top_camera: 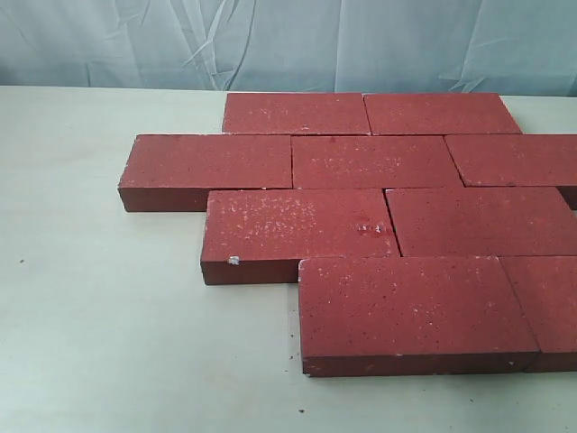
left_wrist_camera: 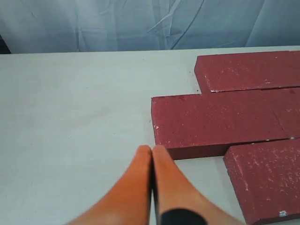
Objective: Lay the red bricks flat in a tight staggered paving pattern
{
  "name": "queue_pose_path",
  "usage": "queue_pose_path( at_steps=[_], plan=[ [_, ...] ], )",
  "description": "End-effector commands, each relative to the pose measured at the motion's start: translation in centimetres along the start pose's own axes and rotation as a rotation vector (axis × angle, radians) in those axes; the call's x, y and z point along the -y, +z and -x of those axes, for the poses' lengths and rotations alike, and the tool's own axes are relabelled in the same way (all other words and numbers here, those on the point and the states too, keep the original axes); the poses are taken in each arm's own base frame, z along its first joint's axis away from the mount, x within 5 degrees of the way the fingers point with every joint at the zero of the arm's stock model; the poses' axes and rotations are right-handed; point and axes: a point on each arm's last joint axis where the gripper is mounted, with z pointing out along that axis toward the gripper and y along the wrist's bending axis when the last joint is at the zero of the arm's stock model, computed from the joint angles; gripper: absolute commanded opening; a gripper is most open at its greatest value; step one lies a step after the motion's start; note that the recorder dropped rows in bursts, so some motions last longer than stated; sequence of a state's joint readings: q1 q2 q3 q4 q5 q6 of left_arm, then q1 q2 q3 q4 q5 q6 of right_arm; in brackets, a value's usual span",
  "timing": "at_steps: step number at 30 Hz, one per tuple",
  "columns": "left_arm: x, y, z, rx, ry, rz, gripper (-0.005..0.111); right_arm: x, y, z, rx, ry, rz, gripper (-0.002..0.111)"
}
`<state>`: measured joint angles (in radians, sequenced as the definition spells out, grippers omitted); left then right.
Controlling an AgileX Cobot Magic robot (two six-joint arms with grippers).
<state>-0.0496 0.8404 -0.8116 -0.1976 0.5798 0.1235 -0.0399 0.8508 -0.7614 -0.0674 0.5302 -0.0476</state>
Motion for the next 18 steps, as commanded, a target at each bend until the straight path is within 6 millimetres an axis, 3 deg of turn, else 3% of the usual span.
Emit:
queue_pose_path(
  at_steps=[1,9,18],
  plan=[
    [0.3,-2.6,-0.6,0.083,0.004,-0.002,0.0,0.2,-2.4,-0.2,0.114,-0.003,-0.02,-0.001],
    [0.4,-4.4,-0.6,0.15,0.011,-0.004,0.0,0.2,-5.4,-0.3,0.208,0.001,-0.031,-0.001],
    [0.4,-4.4,-0.6,0.152,0.011,-0.005,0.0,0.3,-5.7,-0.4,0.219,0.002,-0.033,-0.001]
  ],
)
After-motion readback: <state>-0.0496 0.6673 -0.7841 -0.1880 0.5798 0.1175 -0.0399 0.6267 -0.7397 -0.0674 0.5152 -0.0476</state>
